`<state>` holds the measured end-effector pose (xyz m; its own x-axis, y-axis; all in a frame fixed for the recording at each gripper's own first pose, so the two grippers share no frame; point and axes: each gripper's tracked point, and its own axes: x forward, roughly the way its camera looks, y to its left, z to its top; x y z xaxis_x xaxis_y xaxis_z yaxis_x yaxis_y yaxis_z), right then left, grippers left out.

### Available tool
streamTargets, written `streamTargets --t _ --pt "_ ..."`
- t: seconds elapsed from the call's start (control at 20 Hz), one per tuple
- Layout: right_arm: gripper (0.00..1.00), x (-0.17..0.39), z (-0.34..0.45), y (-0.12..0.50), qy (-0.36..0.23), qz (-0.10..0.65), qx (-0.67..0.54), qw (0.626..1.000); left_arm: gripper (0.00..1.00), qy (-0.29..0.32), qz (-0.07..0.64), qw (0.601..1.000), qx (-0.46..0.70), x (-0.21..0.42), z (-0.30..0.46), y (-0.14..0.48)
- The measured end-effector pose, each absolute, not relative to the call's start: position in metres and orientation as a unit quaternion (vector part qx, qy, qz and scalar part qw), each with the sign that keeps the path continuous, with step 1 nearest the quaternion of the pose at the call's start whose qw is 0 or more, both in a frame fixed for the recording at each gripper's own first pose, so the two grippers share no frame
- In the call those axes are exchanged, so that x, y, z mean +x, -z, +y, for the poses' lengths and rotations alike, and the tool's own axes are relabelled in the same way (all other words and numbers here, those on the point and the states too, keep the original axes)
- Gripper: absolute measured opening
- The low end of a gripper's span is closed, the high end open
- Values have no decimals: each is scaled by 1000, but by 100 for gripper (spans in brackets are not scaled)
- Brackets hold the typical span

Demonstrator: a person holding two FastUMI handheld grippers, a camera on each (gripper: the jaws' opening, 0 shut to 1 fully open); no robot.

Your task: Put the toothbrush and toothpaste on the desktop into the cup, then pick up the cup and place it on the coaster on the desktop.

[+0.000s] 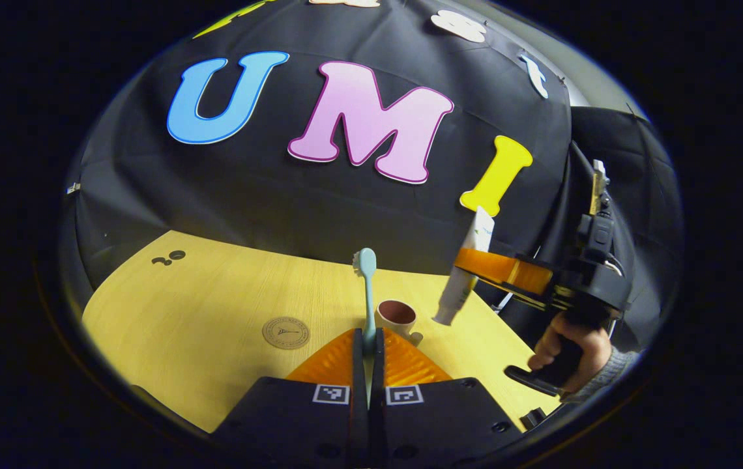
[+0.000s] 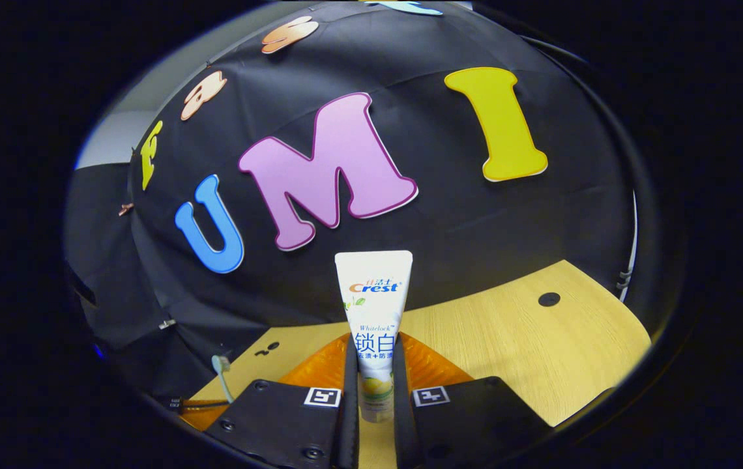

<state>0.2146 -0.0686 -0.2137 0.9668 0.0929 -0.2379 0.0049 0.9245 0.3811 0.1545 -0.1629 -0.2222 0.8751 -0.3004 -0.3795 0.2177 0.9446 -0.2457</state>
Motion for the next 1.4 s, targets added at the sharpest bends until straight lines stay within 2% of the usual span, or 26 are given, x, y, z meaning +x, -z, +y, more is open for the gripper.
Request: streamTargets --t 0.45,1.05,1.1,1.15,1.2,1.35,1.4 --pt "25 284 -77 286 -25 141 171 975 6 136 191 966 -108 166 -184 222" --pt "25 269 -77 376 -11 216 140 966 6 123 159 974 -108 215 -184 211" --pt "19 269 -77 374 -11 210 141 967 6 125 159 973 -110 219 -187 212" --pt "29 269 -75 372 -11 207 145 967 6 125 158 973 -110 224 -189 212" --pt "33 267 -74 372 -12 210 151 966 6 125 155 974 -110 229 -190 212" --pt "52 264 -76 366 -5 208 170 963 6 132 139 975 -113 250 -199 206" --pt "53 262 -79 362 0 203 180 963 6 135 134 975 -117 258 -204 204"
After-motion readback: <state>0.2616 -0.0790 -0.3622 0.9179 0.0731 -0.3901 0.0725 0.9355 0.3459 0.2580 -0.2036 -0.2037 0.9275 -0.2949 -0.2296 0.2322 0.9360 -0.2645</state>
